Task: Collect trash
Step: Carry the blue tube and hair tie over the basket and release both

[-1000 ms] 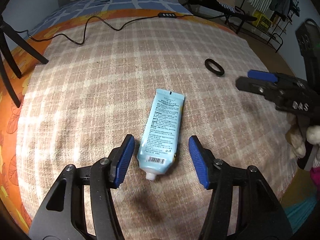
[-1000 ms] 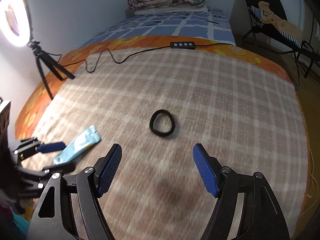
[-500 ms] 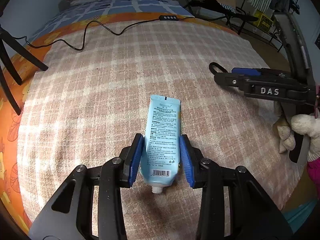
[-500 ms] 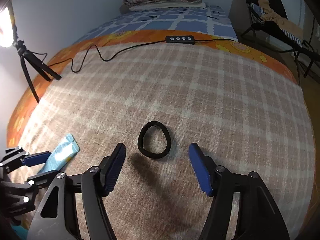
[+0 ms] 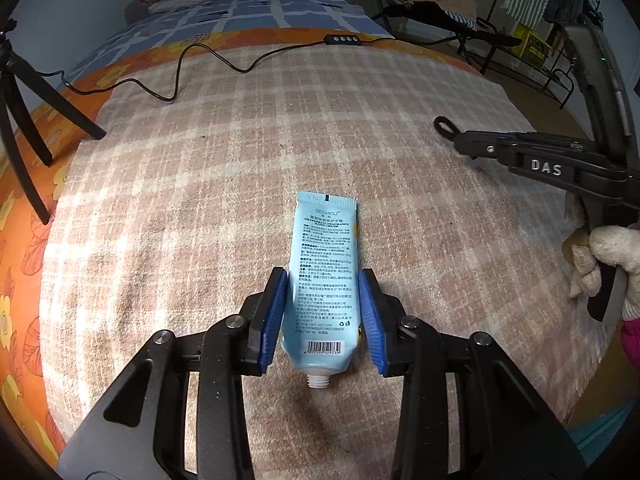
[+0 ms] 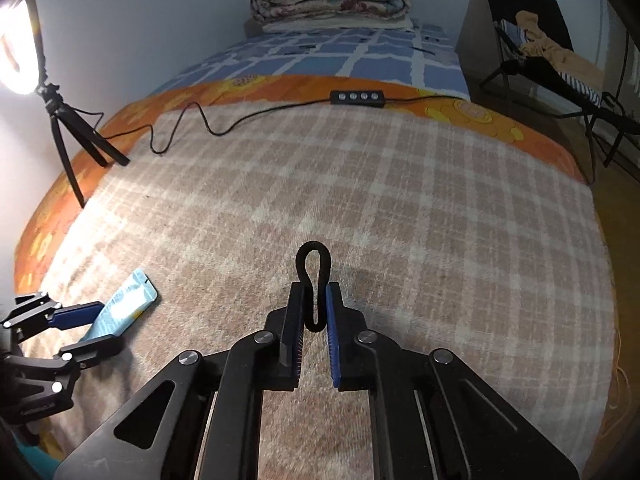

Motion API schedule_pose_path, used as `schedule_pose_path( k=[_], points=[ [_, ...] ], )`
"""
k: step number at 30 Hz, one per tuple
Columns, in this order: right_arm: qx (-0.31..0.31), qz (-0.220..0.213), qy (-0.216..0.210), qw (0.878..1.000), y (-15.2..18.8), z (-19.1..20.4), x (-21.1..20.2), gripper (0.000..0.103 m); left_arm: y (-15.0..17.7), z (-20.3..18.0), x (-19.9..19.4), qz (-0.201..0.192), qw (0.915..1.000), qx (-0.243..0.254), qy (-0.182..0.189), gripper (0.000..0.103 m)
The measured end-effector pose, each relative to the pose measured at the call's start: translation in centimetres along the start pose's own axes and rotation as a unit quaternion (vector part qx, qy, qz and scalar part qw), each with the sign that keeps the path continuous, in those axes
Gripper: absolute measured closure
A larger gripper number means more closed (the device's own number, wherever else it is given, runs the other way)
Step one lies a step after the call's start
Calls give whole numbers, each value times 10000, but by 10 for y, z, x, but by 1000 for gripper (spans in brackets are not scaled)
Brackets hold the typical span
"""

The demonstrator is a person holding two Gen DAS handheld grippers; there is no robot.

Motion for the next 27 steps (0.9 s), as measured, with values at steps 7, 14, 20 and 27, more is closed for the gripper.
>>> schedule_pose_path(
  k=[7,14,20,27],
  points=[
    [-149,-126,-92,9998,6,14,-27,94,1,1,-25,-180,9998,-49,15,66],
    [-330,-237,-155,9991,20,35,-63,94,6,-11,-57,-362,9993,36,48,66],
    [-404,-332,-245,9983,37,50,-96,94,15,-27,-87,-521,9985,161,54,66],
    [-578,-422,-316,9969,62,68,-138,94,36,-45,-126,-707,9971,243,105,66]
  ],
)
Point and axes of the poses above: each gripper's, at about its wrist camera, not at the fingertips, and x roughly the way its jaws point, z to its left, y to its underside, the point moved 3 cm from there along x, roughly the way its jaws point, and after that the axes turned 3 degrees about x, right-handed, at the moved point
